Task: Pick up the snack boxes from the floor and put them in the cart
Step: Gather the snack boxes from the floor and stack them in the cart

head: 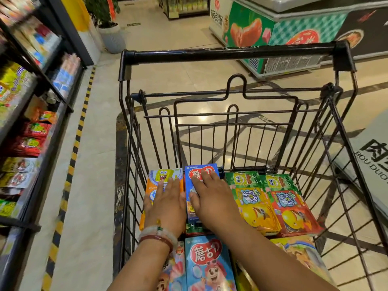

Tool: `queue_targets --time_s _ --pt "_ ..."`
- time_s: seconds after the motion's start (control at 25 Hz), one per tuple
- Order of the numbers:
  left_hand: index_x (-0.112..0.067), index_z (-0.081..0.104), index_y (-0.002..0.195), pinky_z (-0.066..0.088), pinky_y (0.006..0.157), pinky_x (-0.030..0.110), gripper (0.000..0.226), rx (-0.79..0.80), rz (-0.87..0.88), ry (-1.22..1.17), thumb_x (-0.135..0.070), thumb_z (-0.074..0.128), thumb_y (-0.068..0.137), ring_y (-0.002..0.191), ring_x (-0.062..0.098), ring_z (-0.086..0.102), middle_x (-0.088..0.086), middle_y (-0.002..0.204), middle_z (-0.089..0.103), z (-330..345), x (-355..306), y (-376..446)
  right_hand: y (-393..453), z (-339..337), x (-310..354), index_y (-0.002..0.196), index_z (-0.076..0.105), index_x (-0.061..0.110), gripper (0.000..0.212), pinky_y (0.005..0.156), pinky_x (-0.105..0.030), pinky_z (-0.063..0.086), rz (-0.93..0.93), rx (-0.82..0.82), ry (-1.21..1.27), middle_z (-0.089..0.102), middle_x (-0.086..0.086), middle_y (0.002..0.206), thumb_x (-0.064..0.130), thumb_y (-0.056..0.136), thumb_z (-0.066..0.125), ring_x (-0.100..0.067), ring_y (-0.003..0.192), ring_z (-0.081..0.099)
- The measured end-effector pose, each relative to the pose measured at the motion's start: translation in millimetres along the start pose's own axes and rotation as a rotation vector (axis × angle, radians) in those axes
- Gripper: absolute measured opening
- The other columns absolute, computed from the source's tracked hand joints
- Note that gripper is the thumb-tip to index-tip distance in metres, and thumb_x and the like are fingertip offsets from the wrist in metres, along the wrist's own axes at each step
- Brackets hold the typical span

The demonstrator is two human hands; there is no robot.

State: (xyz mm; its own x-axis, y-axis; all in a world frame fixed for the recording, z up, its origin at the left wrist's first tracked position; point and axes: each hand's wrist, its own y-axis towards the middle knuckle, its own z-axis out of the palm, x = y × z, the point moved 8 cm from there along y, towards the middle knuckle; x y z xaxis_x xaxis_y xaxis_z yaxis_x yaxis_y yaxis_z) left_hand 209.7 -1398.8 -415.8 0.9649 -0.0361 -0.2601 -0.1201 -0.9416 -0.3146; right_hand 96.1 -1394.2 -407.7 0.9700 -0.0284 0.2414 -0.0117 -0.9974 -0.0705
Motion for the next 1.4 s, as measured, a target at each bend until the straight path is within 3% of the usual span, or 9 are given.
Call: queue_targets --time_s 0.24,0.4,0.64,0.76,0.84,0.92,1.08,1.2,1.4 --pt "-0.030 0.015 0.150 0.000 0.117 0.042 0.047 0.006 0.015 0.032 -0.034 0.017 0.103 0.146 0.012 -0.001 -0.007 0.160 0.003 -7 -1 1 5 6 9 0.112 0.071 0.020 0.056 0.080 -0.045 0.054 0.020 0.091 -0.024 0.068 -0.008 0.116 0.043 0.080 0.031 -0.031 0.113 0.061" --pt "-0.023 0.015 0.151 0.002 0.117 0.036 0.050 -0.007 0.056 -0.027 -0.033 0.024 0.103 0.147 0.015 0.000 0.000 0.160 0.002 -33 -3 -12 3 -8 11 0.148 0.031 0.022 0.077 0.112 -0.044 0.020 -0.062 0.178 -0.032 0.027 -0.008 0.156 0.052 0.081 0.005 -0.029 0.144 0.019" --pt "-0.018 0.046 0.135 0.035 0.099 0.030 0.038 -0.340 0.198 -0.089 -0.027 0.035 0.100 0.126 0.020 0.045 0.003 0.139 0.049 -159 -9 -78 -38 -128 53 0.152 0.017 0.027 0.059 0.116 -0.037 0.013 -0.211 0.110 -0.110 0.011 -0.001 0.160 0.046 0.100 0.035 -0.023 0.147 0.008" --pt "-0.020 0.049 0.130 0.037 0.094 0.030 0.051 -0.451 0.294 0.048 -0.048 0.029 0.091 0.120 0.021 0.049 0.001 0.132 0.054 -231 -14 -132 -80 -208 84 0.152 0.013 0.032 0.064 0.116 -0.034 0.014 -0.312 -0.042 -0.100 0.012 0.000 0.160 0.051 0.097 0.038 -0.019 0.146 0.010" --pt "-0.023 0.049 0.130 0.037 0.095 0.031 0.056 -0.517 0.289 0.173 -0.057 0.031 0.089 0.120 0.021 0.049 0.000 0.130 0.055 -275 -7 -174 -116 -253 92 0.152 0.005 0.035 0.070 0.116 -0.033 0.012 -0.296 -0.098 -0.083 0.006 0.000 0.161 0.066 0.092 0.025 -0.018 0.147 0.007" --pt "-0.025 0.050 0.127 0.041 0.094 0.033 0.064 -0.583 0.279 0.254 -0.066 0.029 0.082 0.115 0.021 0.051 -0.002 0.125 0.057 -309 5 -217 -155 -284 100 0.151 -0.003 0.036 0.091 0.117 -0.033 0.010 -0.314 -0.138 -0.173 0.000 -0.002 0.161 0.083 0.073 -0.008 -0.021 0.147 0.003" --pt "-0.036 0.025 0.145 0.019 0.113 0.037 0.105 -0.528 0.259 0.355 -0.077 -0.003 0.052 0.141 0.015 0.022 -0.005 0.155 0.024 -332 30 -298 -219 -324 120 0.151 -0.002 0.038 0.089 0.116 -0.033 0.004 -0.321 -0.085 -0.286 -0.008 0.002 0.161 0.082 0.073 -0.006 -0.022 0.147 -0.003" --pt "-0.042 0.012 0.146 0.008 0.116 0.039 0.106 -0.449 0.249 0.325 -0.080 -0.003 0.049 0.145 0.013 0.006 -0.009 0.159 0.007 -327 44 -353 -255 -335 144 0.150 0.005 0.041 0.117 0.116 -0.032 0.008 -0.395 -0.097 -0.281 0.002 0.004 0.161 0.091 0.048 -0.021 -0.020 0.147 0.004" --pt "-0.041 0.004 0.148 0.001 0.117 0.039 0.090 -0.416 0.107 0.346 -0.085 0.016 0.071 0.146 0.012 -0.004 -0.011 0.159 -0.006 -309 54 -445 -305 -324 181 0.150 0.010 0.040 0.112 0.115 -0.033 0.011 -0.612 -0.075 -0.226 0.008 0.003 0.161 0.090 0.053 -0.010 -0.018 0.146 0.007"
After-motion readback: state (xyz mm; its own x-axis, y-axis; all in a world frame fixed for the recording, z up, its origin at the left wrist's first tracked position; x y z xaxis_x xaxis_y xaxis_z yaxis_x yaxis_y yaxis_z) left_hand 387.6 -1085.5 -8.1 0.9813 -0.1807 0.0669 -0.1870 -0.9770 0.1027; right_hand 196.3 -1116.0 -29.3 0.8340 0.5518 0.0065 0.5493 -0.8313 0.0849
